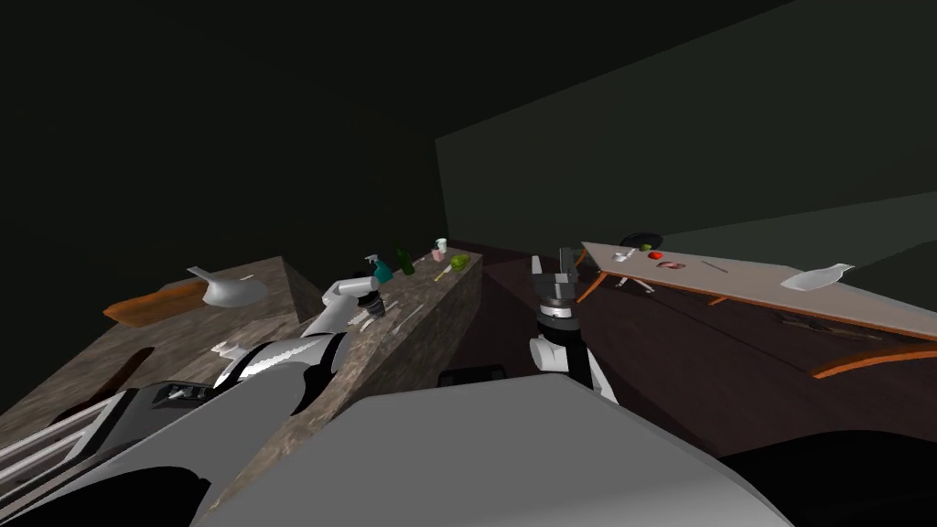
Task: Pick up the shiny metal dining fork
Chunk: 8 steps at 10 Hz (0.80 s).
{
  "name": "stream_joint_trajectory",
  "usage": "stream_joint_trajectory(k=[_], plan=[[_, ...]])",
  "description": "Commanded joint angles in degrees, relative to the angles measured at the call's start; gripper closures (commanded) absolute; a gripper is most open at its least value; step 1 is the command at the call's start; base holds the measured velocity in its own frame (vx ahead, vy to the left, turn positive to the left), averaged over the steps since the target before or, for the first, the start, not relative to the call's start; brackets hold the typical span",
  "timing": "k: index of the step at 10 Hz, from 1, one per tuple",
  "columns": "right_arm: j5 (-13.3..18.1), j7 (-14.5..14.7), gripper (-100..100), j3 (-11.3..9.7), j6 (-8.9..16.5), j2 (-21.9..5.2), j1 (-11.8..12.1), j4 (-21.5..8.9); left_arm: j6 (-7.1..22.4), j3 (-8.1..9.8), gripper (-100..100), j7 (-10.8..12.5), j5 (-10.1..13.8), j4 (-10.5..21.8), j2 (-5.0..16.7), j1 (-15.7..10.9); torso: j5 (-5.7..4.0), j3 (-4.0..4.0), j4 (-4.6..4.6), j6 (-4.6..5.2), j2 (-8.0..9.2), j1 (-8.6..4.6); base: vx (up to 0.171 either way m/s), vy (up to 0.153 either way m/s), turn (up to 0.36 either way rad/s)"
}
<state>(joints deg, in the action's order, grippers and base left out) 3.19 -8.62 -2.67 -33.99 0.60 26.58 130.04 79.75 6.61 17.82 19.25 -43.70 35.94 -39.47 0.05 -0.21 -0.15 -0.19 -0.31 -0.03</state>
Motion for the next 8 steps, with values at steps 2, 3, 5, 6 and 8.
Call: stream_joint_trajectory(k=[2, 3, 5, 6, 8], plan=[[0.00, 0.00, 0, 0.00, 0.00, 0.00, -0.01, 0.00, 1.74, -0.77, 100, -0.92, 0.66, -3.49, -0.49, 0.78, 0.00, -0.01, 0.00, 0.13, -0.01, -0.03, 0.073, -0.048, 0.129], [0.00, 0.00, 0, 0.00, 0.00, 0.00, -0.01, 0.00, 2.68, -1.24, 100, -1.49, 1.06, -5.38, -0.75, 1.21, -0.02, 0.01, 0.02, 0.07, 0.02, -0.03, 0.101, -0.047, 0.284], [0.00, 0.00, 0, 0.00, 0.00, 0.00, 0.00, 0.00, 4.54, -2.18, 100, -2.63, 1.87, -8.64, -1.26, 2.07, -0.02, -0.04, 0.00, 0.03, -0.09, -0.01, 0.114, -0.061, 0.306], [0.00, 0.00, 0, 0.00, 0.00, 0.00, 0.00, 0.00, 5.47, -2.66, 100, -3.20, 2.28, -11.03, -1.52, 2.51, -0.02, -0.05, -0.02, 0.04, -0.09, -0.08, 0.104, -0.100, 0.275], [0.00, 0.00, 0, 0.00, 0.00, 0.00, 0.00, 0.00, 7.33, -3.60, 100, -4.34, 3.09, -14.80, -2.04, 3.37, -0.06, -0.04, 0.00, 0.09, -0.07, -0.21, 0.104, -0.093, 0.274]])
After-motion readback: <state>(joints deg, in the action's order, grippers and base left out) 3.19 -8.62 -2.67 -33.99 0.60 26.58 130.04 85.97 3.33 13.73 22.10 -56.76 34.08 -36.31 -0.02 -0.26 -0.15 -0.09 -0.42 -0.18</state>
